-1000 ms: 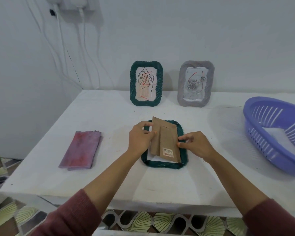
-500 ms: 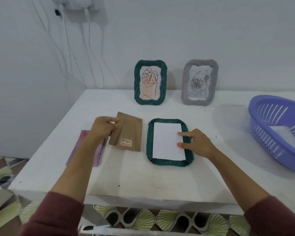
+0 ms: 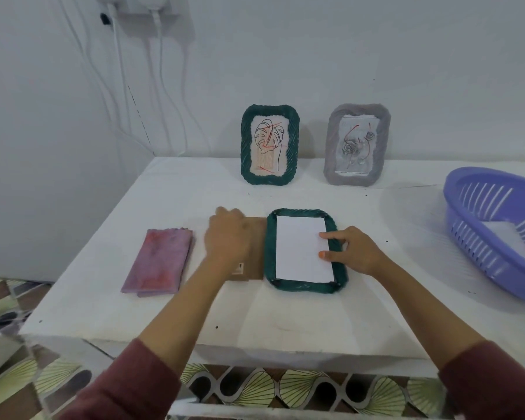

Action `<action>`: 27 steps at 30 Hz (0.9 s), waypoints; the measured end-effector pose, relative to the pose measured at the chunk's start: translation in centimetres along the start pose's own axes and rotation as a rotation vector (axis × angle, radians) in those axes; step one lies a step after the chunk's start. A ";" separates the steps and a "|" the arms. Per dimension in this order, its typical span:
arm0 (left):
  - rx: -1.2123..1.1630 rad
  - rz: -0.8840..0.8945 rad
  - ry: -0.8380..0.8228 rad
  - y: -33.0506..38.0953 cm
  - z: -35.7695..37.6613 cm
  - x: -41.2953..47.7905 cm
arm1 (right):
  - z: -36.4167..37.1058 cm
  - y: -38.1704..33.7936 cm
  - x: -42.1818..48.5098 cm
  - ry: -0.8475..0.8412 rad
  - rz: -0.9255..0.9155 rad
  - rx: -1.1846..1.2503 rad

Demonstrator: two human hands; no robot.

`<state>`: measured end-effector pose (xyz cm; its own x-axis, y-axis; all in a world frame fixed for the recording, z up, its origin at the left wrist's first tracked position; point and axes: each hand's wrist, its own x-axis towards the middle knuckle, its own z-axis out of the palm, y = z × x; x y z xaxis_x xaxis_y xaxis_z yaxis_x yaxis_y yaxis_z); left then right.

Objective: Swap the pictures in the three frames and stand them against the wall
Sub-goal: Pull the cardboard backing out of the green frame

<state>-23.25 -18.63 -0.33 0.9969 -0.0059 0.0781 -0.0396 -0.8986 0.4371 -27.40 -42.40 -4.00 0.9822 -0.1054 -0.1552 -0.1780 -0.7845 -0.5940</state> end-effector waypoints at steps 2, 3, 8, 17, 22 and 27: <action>0.010 0.111 -0.047 2.2 1.6 -1.2 | -0.1 0.0 0.0 -0.002 0.001 0.006; 0.042 0.136 -0.083 2.8 2.4 -1.6 | -0.1 -0.1 0.0 -0.003 0.002 0.011; 0.141 0.131 -0.088 3.0 5.0 -1.6 | 0.0 -0.1 -0.1 0.001 0.022 0.008; 0.108 0.106 -0.006 3.3 5.2 -1.9 | -0.2 -0.3 0.1 -0.014 0.027 0.014; 0.019 0.116 0.015 3.7 4.9 -2.2 | -0.3 -0.4 0.0 -0.023 0.030 0.015; -0.180 0.087 -0.032 3.9 4.4 -2.3 | -0.4 -0.6 -0.1 -0.034 0.036 0.017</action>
<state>-25.35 -24.01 -2.74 0.9908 -0.0964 0.0949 -0.1338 -0.8009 0.5837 -27.33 -42.22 -3.32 0.9727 -0.1118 -0.2033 -0.2140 -0.7703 -0.6007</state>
